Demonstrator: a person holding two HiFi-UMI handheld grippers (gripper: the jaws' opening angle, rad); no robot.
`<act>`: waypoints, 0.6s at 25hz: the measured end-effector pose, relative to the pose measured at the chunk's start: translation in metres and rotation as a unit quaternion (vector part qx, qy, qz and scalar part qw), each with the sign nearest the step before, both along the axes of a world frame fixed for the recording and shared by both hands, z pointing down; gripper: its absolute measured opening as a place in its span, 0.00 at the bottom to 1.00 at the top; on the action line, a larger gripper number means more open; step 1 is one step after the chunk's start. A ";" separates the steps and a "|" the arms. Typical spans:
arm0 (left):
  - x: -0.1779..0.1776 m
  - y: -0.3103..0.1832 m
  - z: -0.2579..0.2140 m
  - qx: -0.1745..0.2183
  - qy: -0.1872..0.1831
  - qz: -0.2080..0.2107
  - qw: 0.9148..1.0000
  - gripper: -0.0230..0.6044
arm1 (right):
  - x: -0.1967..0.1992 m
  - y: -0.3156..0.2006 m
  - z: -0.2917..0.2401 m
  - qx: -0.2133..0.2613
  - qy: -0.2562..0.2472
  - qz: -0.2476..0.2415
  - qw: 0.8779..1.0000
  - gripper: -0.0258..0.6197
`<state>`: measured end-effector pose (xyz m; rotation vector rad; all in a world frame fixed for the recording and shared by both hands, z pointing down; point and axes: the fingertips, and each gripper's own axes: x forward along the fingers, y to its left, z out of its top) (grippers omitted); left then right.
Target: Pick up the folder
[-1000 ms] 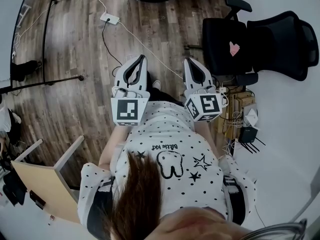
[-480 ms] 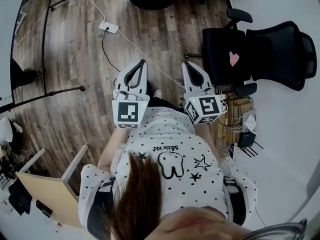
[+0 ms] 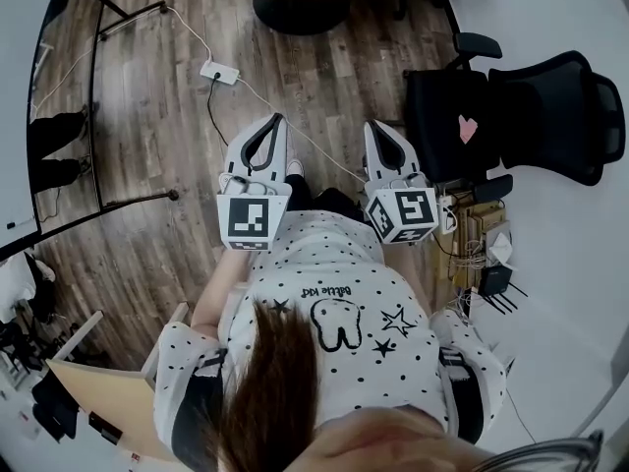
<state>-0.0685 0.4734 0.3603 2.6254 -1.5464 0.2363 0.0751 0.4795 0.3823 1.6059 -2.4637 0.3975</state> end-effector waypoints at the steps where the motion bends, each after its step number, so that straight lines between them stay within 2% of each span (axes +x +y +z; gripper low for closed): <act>1: -0.002 -0.003 0.001 0.000 -0.001 0.000 1.000 0.06 | 0.000 -0.002 0.002 -0.002 0.000 0.003 1.000 0.05; 8: -0.016 -0.012 0.009 -0.007 0.000 -0.012 1.000 0.06 | 0.000 -0.008 0.009 -0.007 0.004 0.009 1.000 0.05; 15: -0.005 -0.030 0.009 -0.017 0.020 -0.023 0.999 0.06 | 0.011 -0.030 0.009 -0.007 0.002 0.001 1.000 0.05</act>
